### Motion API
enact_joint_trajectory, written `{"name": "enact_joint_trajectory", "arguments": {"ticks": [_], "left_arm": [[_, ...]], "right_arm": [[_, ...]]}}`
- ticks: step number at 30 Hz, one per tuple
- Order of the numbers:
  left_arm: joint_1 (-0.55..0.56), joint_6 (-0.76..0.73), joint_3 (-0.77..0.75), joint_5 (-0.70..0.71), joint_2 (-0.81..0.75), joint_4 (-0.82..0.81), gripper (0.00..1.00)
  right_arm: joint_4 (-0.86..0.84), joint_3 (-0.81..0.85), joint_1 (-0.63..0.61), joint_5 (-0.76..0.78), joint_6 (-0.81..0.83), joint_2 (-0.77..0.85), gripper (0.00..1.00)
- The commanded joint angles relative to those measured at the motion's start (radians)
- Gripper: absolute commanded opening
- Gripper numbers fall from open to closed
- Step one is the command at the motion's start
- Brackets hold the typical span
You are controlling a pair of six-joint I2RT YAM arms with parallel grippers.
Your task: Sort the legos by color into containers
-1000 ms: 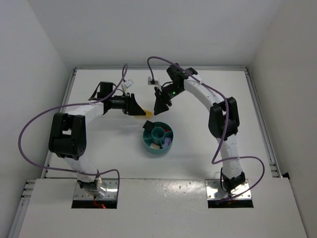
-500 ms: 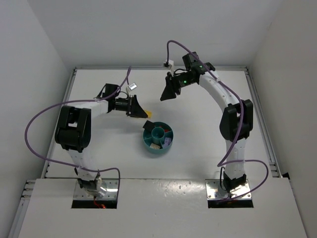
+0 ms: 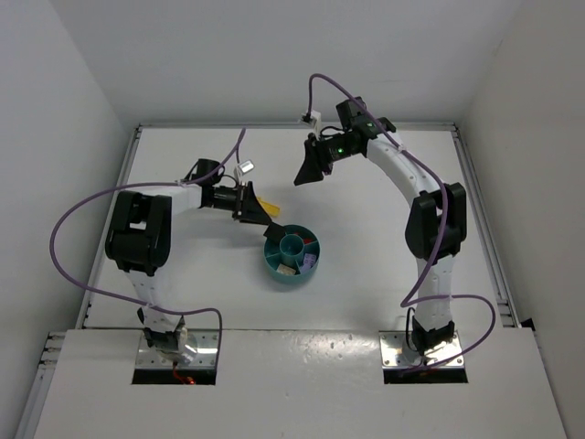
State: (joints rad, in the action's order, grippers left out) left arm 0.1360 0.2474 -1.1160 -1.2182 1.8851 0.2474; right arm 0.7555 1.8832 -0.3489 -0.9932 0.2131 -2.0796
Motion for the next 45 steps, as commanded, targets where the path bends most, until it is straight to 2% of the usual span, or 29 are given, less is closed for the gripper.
{"name": "enact_joint_trajectory", "arguments": {"ticks": [1,7,29,32,40,45], "left_arm": [[-0.007,-0.062,-0.041,-0.010,0.008,0.038,0.44],[-0.007,-0.098,-0.041,-0.021,0.017,0.069,0.37],[0.031,-0.148,-0.077,-0.050,0.048,0.107,0.39],[0.042,-0.148,-0.077,-0.050,0.048,0.107,0.33],[0.042,-0.157,-0.087,-0.050,0.026,0.107,0.05],[0.042,-0.175,-0.078,-0.011,-0.032,0.127,0.00]], "right_arm": [[-0.031,0.008,0.005,-0.002,-0.018,0.052,0.38],[-0.031,0.017,0.005,-0.002,-0.018,0.041,0.38],[-0.050,-0.010,0.005,-0.002,-0.027,0.032,0.38],[-0.050,-0.010,0.005,-0.002,-0.027,0.032,0.38],[-0.050,-0.039,0.005,-0.002,-0.018,0.050,0.38],[-0.059,-0.061,0.005,-0.002,-0.018,0.059,0.38]]}}
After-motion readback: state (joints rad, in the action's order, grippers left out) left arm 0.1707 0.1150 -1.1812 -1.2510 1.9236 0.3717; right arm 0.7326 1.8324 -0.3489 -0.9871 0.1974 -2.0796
